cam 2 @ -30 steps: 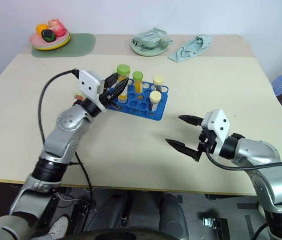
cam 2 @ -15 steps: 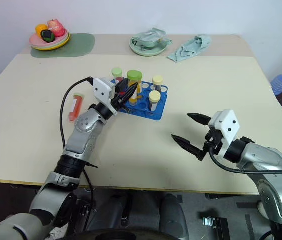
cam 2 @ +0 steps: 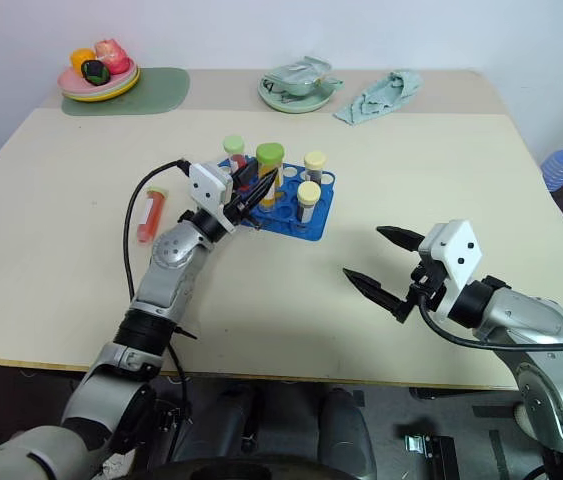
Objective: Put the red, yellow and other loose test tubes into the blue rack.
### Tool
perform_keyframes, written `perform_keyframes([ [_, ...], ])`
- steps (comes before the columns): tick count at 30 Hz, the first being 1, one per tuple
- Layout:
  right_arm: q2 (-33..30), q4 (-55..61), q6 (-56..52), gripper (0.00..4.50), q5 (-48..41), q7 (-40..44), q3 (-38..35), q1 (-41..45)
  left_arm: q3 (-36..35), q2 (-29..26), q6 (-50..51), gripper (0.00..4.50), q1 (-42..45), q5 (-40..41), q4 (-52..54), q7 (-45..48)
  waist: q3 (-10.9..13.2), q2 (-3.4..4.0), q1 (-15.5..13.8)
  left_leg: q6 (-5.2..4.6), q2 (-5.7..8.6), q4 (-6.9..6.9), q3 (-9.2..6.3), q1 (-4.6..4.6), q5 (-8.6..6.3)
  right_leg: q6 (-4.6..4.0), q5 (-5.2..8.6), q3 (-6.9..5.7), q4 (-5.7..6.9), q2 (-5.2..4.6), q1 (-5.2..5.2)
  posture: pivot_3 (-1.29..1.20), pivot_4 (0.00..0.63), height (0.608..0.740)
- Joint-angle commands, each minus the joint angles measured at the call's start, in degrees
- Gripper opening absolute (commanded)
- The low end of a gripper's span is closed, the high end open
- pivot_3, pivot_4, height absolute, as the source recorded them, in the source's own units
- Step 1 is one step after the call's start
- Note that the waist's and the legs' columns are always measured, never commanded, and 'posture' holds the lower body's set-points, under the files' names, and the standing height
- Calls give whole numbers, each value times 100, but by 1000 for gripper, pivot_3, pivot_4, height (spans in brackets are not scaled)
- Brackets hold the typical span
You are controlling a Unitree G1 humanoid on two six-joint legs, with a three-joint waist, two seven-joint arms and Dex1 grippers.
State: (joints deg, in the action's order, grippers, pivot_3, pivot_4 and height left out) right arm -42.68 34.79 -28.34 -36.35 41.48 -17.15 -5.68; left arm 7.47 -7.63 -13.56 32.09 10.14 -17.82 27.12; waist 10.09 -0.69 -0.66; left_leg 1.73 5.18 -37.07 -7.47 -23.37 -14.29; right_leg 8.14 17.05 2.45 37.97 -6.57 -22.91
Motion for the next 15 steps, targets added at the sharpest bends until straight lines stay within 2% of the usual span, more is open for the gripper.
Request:
perform_keyframes([
  [1, -15, 163, 93, 4500, -69, 39, -151, 37, 5, -1, 23, 781, -150, -101, 56, 74, -1, 0, 0, 0, 0, 0, -1, 1, 0, 0, 0, -1, 0, 0, 2, 0, 150, 740],
  [15, -85, 64, 23, 4500, -108, 235, -135, 200, -6, -96, -70, 781, -350, -499, -38, -130, -13, -3, 6, -3, 0, 0, -2, 10, -1, 1, 1, -2, -2, 0, 12, 0, 150, 740],
])
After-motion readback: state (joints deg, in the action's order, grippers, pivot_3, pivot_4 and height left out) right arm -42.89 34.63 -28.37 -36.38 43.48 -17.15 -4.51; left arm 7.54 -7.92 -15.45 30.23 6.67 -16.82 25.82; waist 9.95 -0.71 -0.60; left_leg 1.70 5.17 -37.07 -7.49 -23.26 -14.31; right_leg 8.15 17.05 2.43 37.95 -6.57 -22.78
